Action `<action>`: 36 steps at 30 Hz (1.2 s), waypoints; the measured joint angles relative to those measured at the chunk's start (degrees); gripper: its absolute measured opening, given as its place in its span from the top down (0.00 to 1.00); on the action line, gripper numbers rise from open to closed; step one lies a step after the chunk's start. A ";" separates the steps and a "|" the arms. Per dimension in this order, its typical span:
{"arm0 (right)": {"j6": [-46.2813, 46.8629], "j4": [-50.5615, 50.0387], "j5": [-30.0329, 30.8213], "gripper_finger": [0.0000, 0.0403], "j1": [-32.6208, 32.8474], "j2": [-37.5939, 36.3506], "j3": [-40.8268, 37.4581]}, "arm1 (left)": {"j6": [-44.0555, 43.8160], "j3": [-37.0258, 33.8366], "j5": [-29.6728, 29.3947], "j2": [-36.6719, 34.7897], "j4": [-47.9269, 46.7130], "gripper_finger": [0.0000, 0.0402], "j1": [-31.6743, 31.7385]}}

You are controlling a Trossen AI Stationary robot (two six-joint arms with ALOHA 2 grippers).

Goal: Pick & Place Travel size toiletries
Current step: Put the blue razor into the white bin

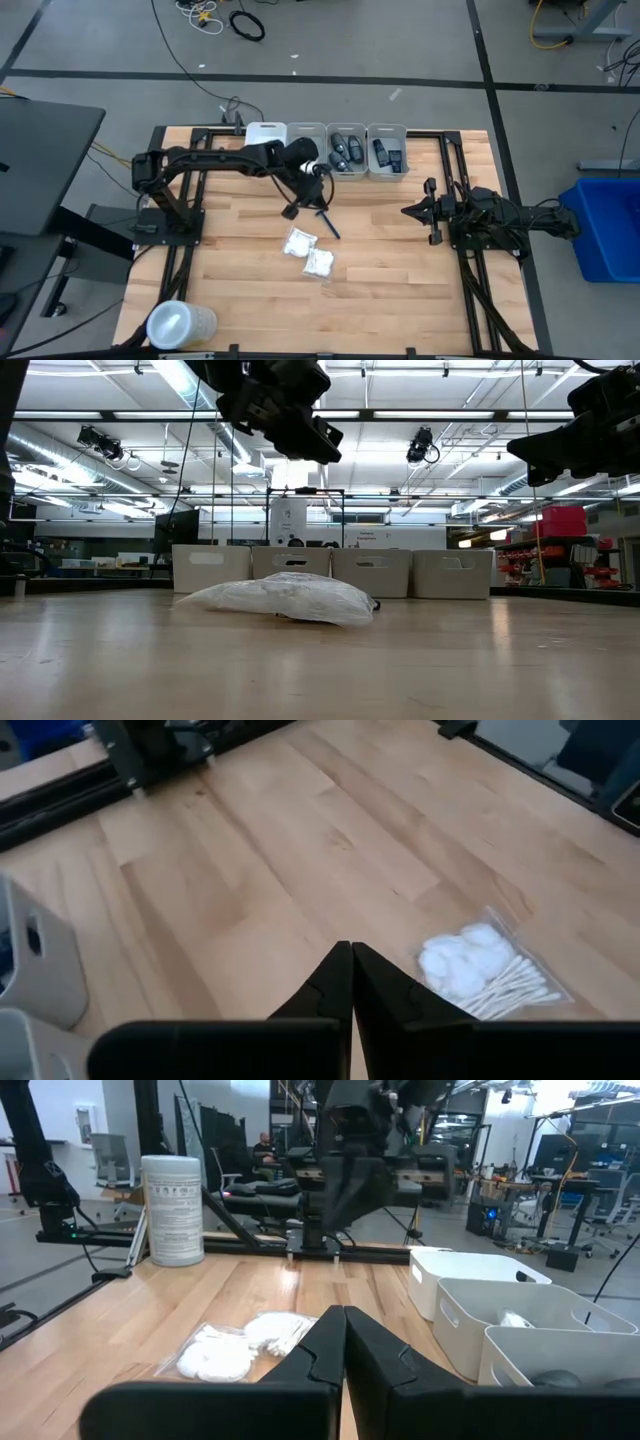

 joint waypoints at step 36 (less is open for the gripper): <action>0.02 0.00 -0.02 0.97 0.00 0.00 0.00 | 4.35 4.11 -1.18 16.05 -2.79 0.95 1.86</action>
